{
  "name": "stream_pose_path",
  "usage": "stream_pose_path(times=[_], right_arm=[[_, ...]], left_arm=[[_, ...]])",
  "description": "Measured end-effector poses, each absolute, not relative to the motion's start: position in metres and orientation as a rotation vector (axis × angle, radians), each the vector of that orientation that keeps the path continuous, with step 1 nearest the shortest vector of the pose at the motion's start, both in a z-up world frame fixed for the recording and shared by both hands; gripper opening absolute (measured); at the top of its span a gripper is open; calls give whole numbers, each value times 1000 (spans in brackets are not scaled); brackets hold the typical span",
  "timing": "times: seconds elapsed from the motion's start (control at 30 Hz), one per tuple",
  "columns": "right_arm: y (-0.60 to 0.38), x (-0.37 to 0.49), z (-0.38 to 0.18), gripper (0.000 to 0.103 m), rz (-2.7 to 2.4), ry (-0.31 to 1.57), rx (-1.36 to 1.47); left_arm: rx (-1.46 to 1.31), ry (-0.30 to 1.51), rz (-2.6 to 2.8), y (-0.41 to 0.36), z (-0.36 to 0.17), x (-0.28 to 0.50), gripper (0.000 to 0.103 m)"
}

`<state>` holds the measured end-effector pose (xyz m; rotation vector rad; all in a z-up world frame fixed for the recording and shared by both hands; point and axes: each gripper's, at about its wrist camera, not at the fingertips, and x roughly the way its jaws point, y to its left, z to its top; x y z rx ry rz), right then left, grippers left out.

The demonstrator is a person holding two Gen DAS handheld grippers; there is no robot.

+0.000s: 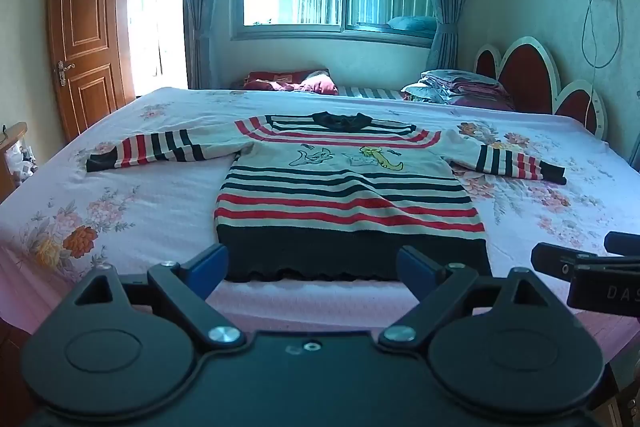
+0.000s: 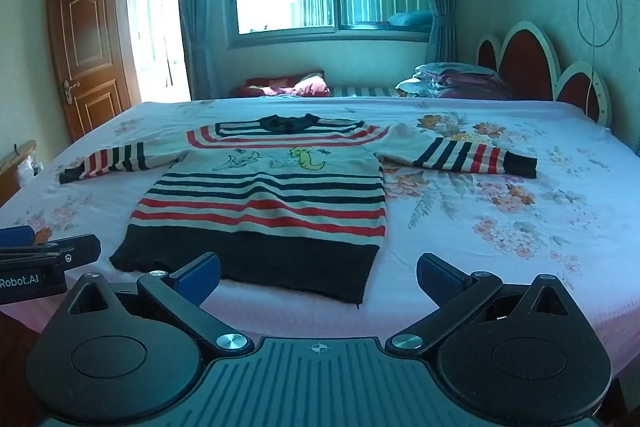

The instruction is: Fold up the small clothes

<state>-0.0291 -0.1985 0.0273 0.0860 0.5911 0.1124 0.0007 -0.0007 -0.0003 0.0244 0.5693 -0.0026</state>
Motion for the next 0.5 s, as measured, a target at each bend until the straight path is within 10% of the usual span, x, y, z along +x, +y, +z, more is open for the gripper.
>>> stream_pose_path(times=[0.5], right_arm=[[-202, -25, 25, 103, 114, 585, 93]], left_arm=[[-4, 564, -8, 4, -4, 1, 92]])
